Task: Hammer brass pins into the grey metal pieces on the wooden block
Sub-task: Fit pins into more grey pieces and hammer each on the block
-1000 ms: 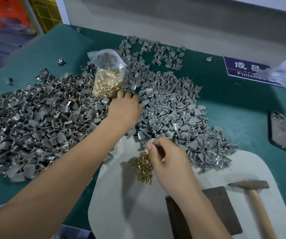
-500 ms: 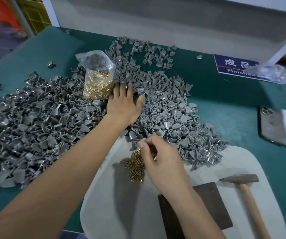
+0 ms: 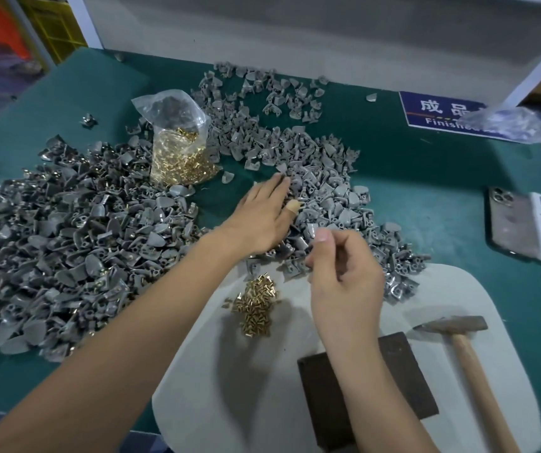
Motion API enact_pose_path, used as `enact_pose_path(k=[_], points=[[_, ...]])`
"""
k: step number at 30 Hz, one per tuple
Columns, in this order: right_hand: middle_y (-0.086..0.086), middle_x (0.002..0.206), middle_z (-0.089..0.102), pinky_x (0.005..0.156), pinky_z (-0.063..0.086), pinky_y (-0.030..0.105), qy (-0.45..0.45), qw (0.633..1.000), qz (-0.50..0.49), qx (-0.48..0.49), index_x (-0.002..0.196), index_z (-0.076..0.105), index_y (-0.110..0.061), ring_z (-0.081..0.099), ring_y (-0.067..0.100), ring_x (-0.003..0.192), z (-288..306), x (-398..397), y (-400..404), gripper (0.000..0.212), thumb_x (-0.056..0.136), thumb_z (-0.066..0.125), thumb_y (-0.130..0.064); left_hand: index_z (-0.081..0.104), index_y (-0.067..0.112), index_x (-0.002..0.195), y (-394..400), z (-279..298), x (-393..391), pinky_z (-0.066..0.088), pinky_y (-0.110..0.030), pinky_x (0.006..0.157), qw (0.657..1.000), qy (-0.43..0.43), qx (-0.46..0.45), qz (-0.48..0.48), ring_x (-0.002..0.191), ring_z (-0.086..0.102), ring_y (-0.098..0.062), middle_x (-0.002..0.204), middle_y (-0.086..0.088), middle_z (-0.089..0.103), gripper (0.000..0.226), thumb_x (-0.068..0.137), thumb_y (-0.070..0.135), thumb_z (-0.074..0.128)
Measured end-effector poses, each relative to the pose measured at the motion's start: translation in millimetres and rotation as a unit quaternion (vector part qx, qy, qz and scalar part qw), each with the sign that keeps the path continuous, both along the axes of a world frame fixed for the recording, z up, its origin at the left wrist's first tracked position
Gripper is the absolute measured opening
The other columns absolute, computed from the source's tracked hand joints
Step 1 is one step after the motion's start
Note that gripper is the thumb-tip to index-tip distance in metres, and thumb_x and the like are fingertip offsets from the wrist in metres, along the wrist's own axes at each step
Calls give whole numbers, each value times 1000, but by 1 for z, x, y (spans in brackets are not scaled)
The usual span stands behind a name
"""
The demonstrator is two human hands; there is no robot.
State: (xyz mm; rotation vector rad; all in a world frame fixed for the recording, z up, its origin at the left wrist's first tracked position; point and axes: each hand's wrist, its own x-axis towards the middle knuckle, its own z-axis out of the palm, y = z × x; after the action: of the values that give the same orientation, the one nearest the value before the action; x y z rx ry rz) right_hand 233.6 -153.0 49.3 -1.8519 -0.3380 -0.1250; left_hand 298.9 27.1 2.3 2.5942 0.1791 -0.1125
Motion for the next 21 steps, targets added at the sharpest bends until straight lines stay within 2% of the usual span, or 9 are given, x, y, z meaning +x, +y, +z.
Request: enact_pose_path(k=[3,5,8,10,12,13,15,19,21], points=[[-3,66,58,55,40,25,-12,1000,2,-9,83,59,-22,53,14,59,-2,1,1,25,105,55,-33,10,23,161,-13,10,-18,11,-55,124,999,-12,-37,-28,155,1,-24,169,1,4,62,106,50,21],[-7,66,59,55,38,21,-21,1000,8,-10,82,59,-22,52,10,58,-1,0,4,24,104,56,-31,21,24,159,-21,21,-33,20,-56,122,997,-38,-36,-56,153,12,-20,167,3,17,58,106,45,32],[-14,68,61,55,38,14,-21,1000,13,2,81,59,-25,53,5,58,-1,0,4,24,104,57,-26,36,24,154,-29,42,-56,24,-51,121,988,-94,-29,-116,149,24,-16,161,5,33,61,95,16,51],[-8,68,62,55,41,20,-13,1000,14,-5,82,60,-24,54,9,58,-3,1,4,24,104,56,-31,43,28,150,-29,51,-72,23,-47,123,987,-142,-12,-68,147,30,-13,156,8,42,61,94,4,49],[-2,68,61,54,43,26,-9,1000,13,-18,83,61,-21,54,12,59,-5,2,4,26,104,55,-34,45,32,146,-17,53,-89,18,-42,124,984,-166,43,58,144,34,-12,150,11,47,62,93,0,49],[-2,68,61,54,43,26,-9,1000,13,-22,84,62,-20,55,11,60,-6,2,4,26,104,55,-35,46,32,145,-6,53,-97,16,-41,124,979,-159,65,109,143,34,-13,148,10,48,60,93,2,51],[-5,70,62,56,43,22,-7,999,21,-33,86,63,-21,55,8,62,-7,3,4,25,103,56,-37,48,28,143,16,52,-111,20,-43,121,977,-125,88,147,141,34,-16,144,6,50,55,91,12,56],[-18,75,62,58,40,13,3,996,58,-67,84,59,-25,55,1,65,-9,3,5,21,100,61,-38,40,26,149,32,45,-123,22,-50,118,985,-6,135,103,141,34,-27,147,-1,49,63,90,31,60],[-19,77,63,57,41,13,2,994,67,-81,83,59,-27,56,1,64,-10,2,6,21,99,62,-39,36,26,152,32,40,-122,20,-50,120,984,15,149,91,142,32,-27,150,-2,45,68,89,34,60]])
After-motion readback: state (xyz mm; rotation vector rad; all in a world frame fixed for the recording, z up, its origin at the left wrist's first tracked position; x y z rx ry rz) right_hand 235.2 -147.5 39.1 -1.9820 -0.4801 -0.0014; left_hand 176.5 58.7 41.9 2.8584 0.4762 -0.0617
